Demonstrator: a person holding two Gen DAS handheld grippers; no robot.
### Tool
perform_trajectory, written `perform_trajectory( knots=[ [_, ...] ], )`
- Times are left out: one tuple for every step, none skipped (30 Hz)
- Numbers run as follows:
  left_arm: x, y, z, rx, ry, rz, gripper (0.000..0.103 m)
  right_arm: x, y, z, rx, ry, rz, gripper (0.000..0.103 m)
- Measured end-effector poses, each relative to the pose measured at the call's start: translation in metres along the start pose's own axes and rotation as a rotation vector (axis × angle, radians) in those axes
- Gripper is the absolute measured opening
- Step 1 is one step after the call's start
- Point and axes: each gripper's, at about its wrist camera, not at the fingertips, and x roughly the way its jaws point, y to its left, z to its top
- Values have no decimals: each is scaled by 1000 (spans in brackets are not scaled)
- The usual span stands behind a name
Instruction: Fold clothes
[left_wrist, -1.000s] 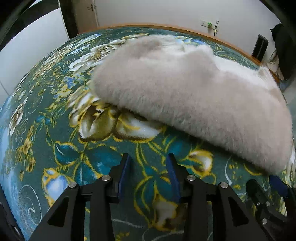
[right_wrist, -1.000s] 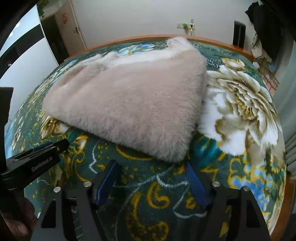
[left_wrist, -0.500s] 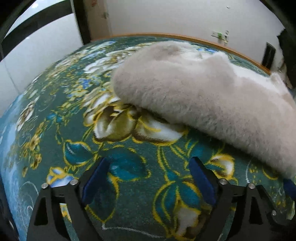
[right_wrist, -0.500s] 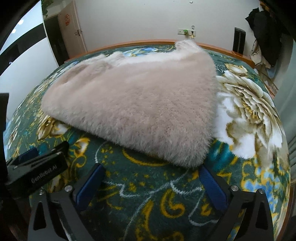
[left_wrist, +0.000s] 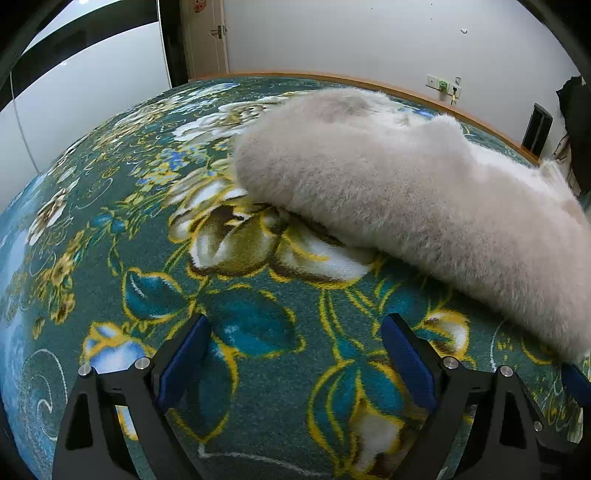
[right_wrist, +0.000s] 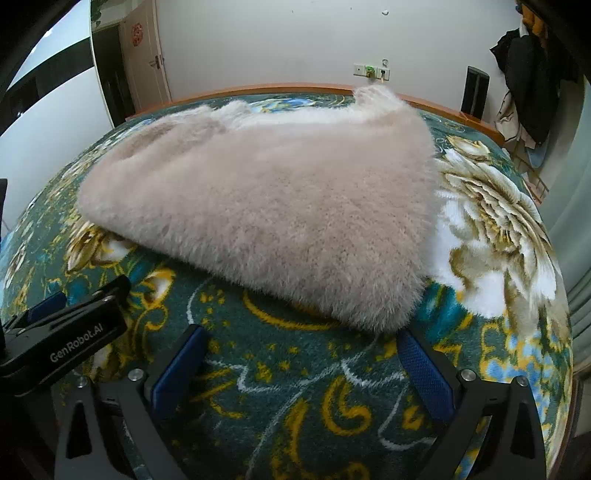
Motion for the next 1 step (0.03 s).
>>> perform_trajectory(
  knots=[
    [0,0,0,-1,0,-1,94,0,0,0,0,-1,0,103]
  ],
)
